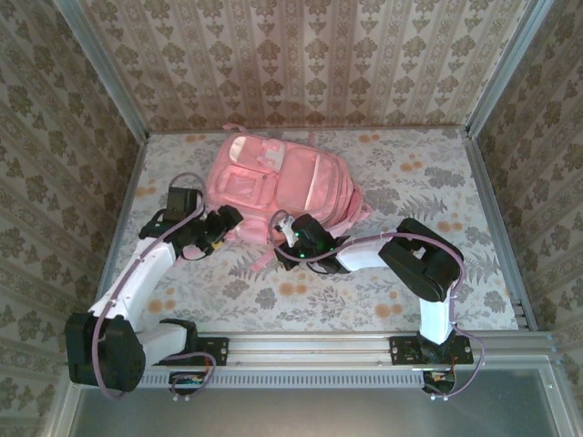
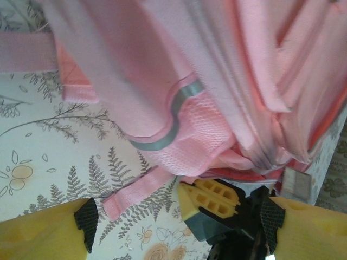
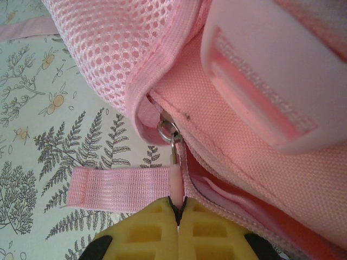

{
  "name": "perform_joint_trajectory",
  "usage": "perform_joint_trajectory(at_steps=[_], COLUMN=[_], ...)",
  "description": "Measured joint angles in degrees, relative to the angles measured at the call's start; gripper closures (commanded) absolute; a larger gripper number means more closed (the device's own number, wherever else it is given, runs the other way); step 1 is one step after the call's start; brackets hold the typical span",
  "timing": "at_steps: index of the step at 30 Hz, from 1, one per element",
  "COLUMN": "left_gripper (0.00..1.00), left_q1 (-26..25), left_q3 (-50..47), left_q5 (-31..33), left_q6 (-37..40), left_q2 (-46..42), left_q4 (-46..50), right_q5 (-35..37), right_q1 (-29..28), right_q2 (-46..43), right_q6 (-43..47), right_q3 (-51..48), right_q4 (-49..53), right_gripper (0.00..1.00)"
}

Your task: Pack books, pencil case, and school supplies into a backpack

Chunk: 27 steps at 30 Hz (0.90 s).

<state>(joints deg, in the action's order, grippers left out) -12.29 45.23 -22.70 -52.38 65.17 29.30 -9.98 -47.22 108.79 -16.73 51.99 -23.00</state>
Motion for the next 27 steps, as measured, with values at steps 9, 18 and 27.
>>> perform_joint_trajectory(at_steps=[9,18,27], left_gripper=[0.21,0.52,0.92], left_q1=[0.0,-0.2,-0.9], left_q3=[-3.2,-6.8,-6.9], left_q5=[0.5,4.1,8.9], left_q6=[-6.7,-9.8,-10.5], left_q2=[6.1,13.0,12.9], left_q4=[-9.9,-20.7,-23.1], right_q5=[-0.7,-0.8,0.9], right_q1=[0.0,0.0,-0.2], right_q2=[0.0,0.0,0.0], right_q6=[-0.7,-1.3,-0.4], right_q3=[0.0,0.0,0.5], right_q4=[-0.1,0.0,1.6], right_gripper=[1.0,1.0,1.0])
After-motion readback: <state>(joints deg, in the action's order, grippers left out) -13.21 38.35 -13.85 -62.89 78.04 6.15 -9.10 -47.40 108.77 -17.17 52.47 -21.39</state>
